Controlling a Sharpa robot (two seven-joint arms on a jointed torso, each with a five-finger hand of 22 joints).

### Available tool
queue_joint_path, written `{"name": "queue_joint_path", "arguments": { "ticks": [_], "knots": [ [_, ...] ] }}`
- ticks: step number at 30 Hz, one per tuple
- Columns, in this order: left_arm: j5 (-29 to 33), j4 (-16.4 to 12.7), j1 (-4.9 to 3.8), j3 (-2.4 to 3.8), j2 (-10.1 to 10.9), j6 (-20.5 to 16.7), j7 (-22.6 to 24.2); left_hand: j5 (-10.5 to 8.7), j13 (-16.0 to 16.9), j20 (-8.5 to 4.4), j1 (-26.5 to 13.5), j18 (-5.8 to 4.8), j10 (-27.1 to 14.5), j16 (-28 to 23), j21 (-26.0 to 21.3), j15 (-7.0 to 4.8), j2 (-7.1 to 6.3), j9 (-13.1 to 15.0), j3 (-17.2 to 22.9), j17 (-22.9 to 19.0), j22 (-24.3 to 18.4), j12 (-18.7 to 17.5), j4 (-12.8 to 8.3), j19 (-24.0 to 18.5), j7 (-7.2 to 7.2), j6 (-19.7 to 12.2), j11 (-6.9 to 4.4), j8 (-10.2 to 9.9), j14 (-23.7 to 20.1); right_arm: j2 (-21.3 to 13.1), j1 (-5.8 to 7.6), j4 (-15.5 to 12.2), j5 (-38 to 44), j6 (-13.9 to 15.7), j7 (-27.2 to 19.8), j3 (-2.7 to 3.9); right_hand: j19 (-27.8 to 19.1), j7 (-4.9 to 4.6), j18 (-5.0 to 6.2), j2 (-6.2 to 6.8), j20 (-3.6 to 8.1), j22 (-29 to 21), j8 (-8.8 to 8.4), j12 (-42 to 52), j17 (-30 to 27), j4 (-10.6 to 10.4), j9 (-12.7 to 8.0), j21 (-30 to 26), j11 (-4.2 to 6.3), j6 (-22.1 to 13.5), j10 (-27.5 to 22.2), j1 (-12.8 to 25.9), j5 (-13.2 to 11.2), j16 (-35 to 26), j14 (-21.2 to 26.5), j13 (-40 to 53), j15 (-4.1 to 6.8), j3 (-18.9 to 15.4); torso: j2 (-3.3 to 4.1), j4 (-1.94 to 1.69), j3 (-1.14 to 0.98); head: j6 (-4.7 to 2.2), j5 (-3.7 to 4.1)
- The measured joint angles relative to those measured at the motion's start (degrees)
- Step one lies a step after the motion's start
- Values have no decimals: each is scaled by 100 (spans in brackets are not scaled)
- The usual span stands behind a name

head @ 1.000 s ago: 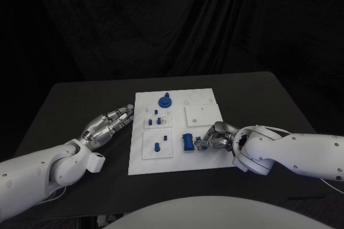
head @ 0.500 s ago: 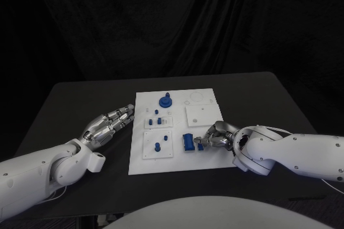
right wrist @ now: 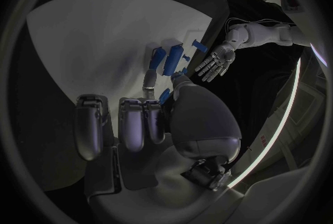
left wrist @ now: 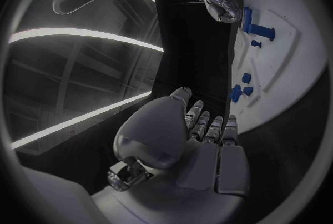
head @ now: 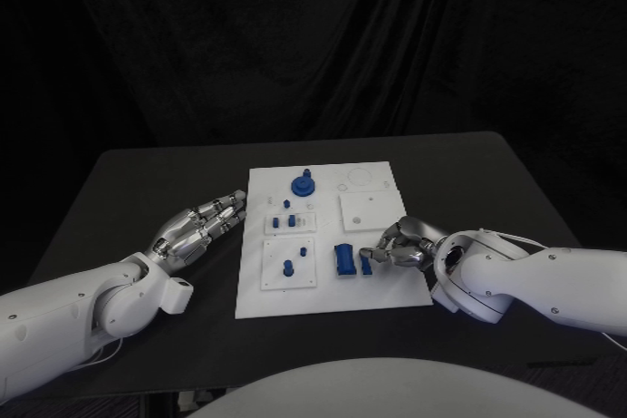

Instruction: Assemble the parts on the task board

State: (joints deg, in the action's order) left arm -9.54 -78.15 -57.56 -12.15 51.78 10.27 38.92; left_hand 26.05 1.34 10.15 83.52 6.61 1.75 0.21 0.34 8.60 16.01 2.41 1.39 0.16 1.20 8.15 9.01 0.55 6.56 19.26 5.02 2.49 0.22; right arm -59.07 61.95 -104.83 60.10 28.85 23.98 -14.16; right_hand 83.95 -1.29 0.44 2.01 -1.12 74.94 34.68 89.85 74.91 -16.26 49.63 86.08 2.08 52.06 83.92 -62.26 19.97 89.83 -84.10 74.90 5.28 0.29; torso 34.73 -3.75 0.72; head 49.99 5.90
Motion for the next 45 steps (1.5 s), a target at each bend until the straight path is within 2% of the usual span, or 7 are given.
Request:
{"name": "queue_joint_path", "arguments": {
  "ticks": [6, 11, 22, 31, 39, 43, 45],
  "knots": [
    [0, 1, 3, 0, 0, 4, 0, 0, 0, 0, 0, 0, 0, 0, 0, 0, 0, 3, 40, 0, 0, 0, -8, 0, 0, 0, 0, 0, 0, -134, -24, -101, 185, -65, -70, 0, 0, 31, 0, 5, 0, 0, 261, 0, 0, -24, 224, 0, 37, -30, 4, -215, -261, 0, 25, 0, 25, -199, 0, 0, 0, 0, -11],
    [0, -1, 6, 0, 9, 5, 0, 0, 0, 0, 0, 0, 0, 0, 0, 0, 0, 3, 40, 1, 0, 0, -8, 0, 0, 0, 0, 0, 0, -192, -123, -145, 304, -175, -93, 0, 3, 71, 0, -3, 38, -1, 456, 0, 0, -9, 407, 44, 41, -93, 2, -374, -463, 0, 4, 2, 45, -340, 0, 0, 2, 0, -22],
    [0, 1, 12, 0, 10, 5, 0, 0, 0, 0, 0, 0, 0, 0, 0, 0, 0, 2, 39, 1, -1, 0, -8, 0, 0, 0, 0, 0, 0, -205, -209, -156, 421, -335, -119, -4, 0, 82, 0, -23, 40, -2, 547, 0, 0, -32, 518, 44, 60, -122, 21, -394, -771, 0, 4, 4, 45, -534, -1, 1, 1, 0, -31],
    [0, 4, 16, 0, 7, 10, 0, 0, 5, 0, 0, 0, 0, 0, 0, 0, 0, 2, 39, 1, -1, 0, -8, 0, 21, 21, 0, 0, 0, -165, -217, -116, 453, -433, -109, -4, 0, 82, 0, -168, 40, -2, 593, 0, 0, -16, 550, 44, 79, -122, 1, -494, -758, 0, 23, 3, 64, -550, -1, 1, 1, 0, -27],
    [0, 7, 18, 0, 5, 16, -4, 0, 5, 0, 0, 0, 0, 0, 0, 0, 0, 2, 39, 2, -1, 0, -8, 0, 21, 21, 0, 0, 0, -137, -219, -78, 462, -451, -103, -4, 0, 82, 0, -233, 40, -3, 597, 0, 0, -16, 563, 68, 79, -122, 1, -560, -683, 0, 4, 3, 86, -550, -1, 2, 0, 0, -31],
    [0, 7, 19, 0, 5, 18, -5, 0, 5, 0, 0, 0, 0, 0, 0, 0, 0, 2, 39, 2, -1, 0, -8, 0, 21, 21, 0, 0, 0, -126, -220, -54, 464, -447, -97, -4, 21, 82, 0, -305, 60, -3, 597, 0, 0, -32, 566, 68, 100, -122, 22, -551, -669, 0, 4, 3, 86, -566, -1, 1, 0, 0, -31],
    [0, 7, 19, 0, 5, 19, -5, 0, 5, 0, 0, 0, 0, 0, 0, 0, 0, 2, 39, 2, -1, 0, -8, 0, 21, 21, 0, 0, 0, -120, -220, -41, 466, -443, -93, -3, 1, 82, 1, -416, 80, -3, 625, 0, 0, -32, 575, 68, 100, -122, 22, -558, -669, 0, 4, 3, 86, -566, -1, 1, 0, 0, -31]
  ]
}}
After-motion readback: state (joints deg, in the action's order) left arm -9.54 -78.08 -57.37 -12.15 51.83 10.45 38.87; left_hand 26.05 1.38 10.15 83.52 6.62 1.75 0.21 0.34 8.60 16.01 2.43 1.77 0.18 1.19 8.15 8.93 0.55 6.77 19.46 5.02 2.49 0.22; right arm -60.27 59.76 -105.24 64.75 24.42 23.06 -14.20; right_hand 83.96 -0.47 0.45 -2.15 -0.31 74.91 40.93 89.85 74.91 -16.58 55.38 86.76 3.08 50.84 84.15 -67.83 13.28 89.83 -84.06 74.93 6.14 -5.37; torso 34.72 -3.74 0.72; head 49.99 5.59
